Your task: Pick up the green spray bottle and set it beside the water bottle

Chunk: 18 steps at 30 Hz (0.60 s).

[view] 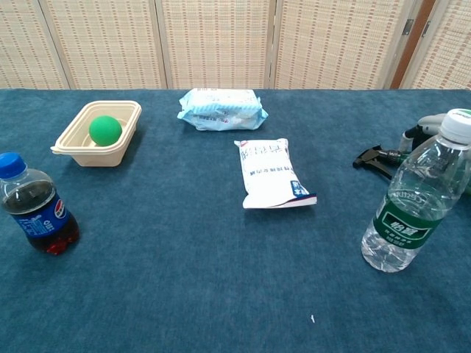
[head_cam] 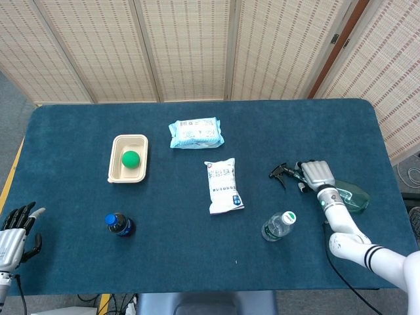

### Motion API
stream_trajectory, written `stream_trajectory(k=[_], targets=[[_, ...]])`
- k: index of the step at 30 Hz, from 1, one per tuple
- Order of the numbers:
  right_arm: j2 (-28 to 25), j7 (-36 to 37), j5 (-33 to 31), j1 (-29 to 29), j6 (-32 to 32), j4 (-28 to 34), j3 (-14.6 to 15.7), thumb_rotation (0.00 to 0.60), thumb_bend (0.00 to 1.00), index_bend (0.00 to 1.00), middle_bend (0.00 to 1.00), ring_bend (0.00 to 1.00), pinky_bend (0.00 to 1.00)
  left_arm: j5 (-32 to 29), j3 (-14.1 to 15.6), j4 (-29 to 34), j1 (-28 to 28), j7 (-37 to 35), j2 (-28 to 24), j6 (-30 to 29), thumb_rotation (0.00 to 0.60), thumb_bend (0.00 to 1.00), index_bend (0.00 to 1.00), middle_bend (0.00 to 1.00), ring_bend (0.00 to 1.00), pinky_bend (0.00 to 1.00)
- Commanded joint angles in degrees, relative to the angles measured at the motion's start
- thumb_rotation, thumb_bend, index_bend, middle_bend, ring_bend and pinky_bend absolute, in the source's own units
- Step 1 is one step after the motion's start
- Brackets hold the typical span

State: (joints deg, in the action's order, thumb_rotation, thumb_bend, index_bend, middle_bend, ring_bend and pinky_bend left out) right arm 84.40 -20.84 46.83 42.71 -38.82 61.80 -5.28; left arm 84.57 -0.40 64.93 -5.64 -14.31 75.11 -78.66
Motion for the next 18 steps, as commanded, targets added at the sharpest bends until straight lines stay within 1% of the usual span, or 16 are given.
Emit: stream_trajectory(k=[1,6,18], targets=[[-0.06,0.08,0.0,-0.06,0.03,0.16,-0.07,0.6,0.3,0.4,0.42,0.27,0.43,-0.01,0.01,0.06,0.03,0.12,-0.02,-0.04,0.6,0.61,0.14,0.05,0.0,0.0],[-0.1,0.17,0.13,-0.2,0.01,0.34,-0.13,0.6,0.3,0.4,0.42,0.28,0.45,-0.11,0.0,0.12,0.06,0.2,-0.03,0.04,0.6,0.61,0.14,0.05,0.0,0.0],[-0.52,1.03,0.44,-0.73,-0.67,1.24,-0.7,0.6,0.3,0.4,0.43,0.28,0.45,-0.14,0.02,0.41,0.11,0.36,-0.22,0.05,0.6,0.61,0.14,0.05,0.0,0.0]])
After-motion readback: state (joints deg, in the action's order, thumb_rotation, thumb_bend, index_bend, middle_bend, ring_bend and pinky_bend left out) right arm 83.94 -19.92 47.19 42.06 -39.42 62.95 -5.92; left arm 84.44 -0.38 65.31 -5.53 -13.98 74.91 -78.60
